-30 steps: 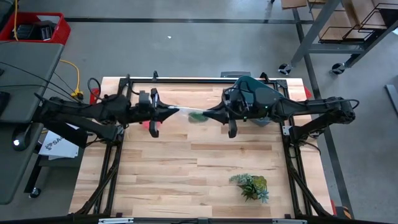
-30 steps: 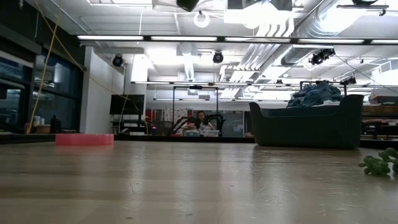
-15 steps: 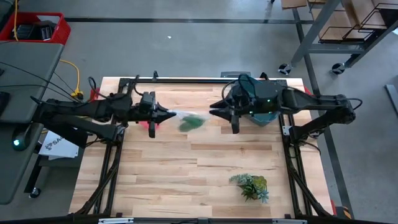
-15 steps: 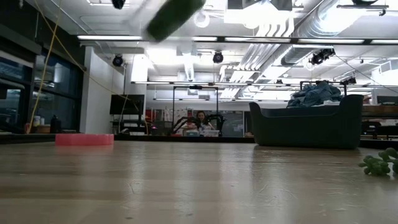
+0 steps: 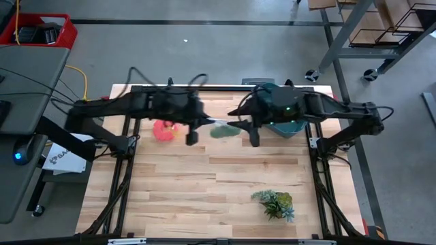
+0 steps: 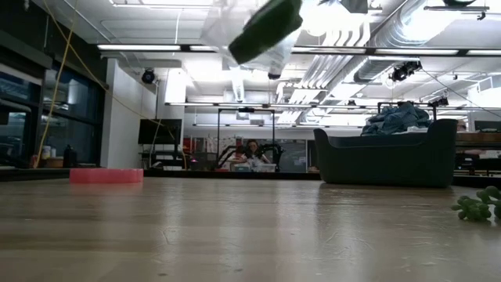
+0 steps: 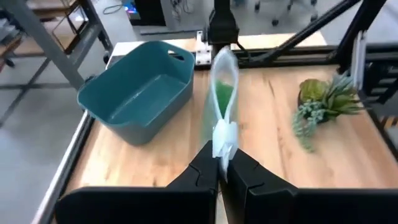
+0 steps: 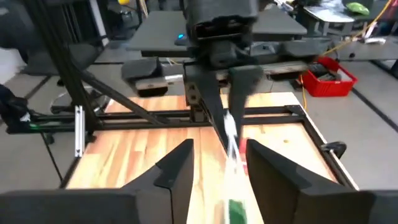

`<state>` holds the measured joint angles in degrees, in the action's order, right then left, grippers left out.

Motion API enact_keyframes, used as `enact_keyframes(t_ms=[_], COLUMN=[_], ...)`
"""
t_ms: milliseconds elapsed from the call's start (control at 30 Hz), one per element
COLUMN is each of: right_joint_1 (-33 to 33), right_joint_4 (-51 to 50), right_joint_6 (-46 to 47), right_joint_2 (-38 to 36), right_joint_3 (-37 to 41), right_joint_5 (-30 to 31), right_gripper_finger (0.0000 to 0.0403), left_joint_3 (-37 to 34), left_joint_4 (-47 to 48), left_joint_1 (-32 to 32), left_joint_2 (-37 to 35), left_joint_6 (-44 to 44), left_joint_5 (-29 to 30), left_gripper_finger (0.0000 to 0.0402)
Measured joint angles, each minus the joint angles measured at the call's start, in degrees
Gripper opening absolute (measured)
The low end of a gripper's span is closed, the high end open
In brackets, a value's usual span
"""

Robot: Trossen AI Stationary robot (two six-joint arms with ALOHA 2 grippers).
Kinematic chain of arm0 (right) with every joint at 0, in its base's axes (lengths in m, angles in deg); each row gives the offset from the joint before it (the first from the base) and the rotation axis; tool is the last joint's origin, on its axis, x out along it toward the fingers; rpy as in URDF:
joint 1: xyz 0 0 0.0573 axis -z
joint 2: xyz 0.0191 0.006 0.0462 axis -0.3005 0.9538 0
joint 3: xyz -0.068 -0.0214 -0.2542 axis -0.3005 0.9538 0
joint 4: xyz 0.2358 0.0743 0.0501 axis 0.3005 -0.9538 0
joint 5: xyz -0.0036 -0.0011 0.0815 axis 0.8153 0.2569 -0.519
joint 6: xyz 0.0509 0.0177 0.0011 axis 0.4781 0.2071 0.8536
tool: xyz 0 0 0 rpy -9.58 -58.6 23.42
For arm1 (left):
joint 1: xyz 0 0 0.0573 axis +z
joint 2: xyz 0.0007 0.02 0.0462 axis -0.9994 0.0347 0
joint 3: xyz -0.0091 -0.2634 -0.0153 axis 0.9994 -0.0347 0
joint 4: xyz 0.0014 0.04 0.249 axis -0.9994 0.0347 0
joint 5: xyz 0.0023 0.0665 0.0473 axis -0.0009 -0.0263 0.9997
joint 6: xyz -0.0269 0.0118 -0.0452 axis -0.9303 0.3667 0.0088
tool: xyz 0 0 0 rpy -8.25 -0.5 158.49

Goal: Roll bandage
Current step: Close the transparent zip bag

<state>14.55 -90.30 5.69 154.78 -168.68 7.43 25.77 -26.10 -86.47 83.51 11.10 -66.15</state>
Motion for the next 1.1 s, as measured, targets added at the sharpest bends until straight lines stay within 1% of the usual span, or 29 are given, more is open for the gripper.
enact_keyframes(t_ms=[67, 167, 333, 633, 733, 867, 933, 1100], right_joint_1=[-0.28, -0.69, -0.85, -0.85, -0.85, -0.85, -0.85, -0.85], right_joint_4=[0.97, 0.95, -0.53, -6.43, -6.47, -4.24, -3.11, -4.84], right_joint_6=[-1.12, -1.83, -3.09, -2.70, -2.93, -4.92, -5.28, -4.78], right_joint_2=[0.90, 1.38, 1.43, 1.43, 1.43, 1.43, 1.41, 1.43], right_joint_3=[0.04, 0.04, 0.04, 0.04, 0.04, 0.04, 0.04, 0.04], right_joint_5=[0.34, 2.91, 5.96, 8.14, 8.19, 10.00, 9.58, 8.43], right_gripper_finger=[0.0130, 0.0118, 0.0111, 0.0111, 0.0111, 0.0111, 0.0111, 0.0111], left_joint_3=[5.18, 11.45, 16.37, 17.32, 17.32, 17.32, 17.32, 17.32], left_joint_4=[2.09, 4.48, 4.56, 3.99, 3.65, 3.77, 3.74, 3.65], left_joint_1=[-0.02, -0.02, -0.17, -0.04, -0.04, -0.04, -0.04, -0.04], left_joint_2=[4.42, 9.54, 14.04, 14.75, 14.65, 14.67, 14.67, 14.67], left_joint_6=[2.40, 5.02, 8.38, 9.53, 9.48, 9.44, 9.45, 9.37], left_joint_5=[0.06, 0.24, 0.26, 1.60, 1.73, 1.73, 1.70, 1.70], left_gripper_finger=[0.0000, 0.0000, 0.0000, 0.0000, 0.0000, 0.0000, 0.0000, 0.0000])
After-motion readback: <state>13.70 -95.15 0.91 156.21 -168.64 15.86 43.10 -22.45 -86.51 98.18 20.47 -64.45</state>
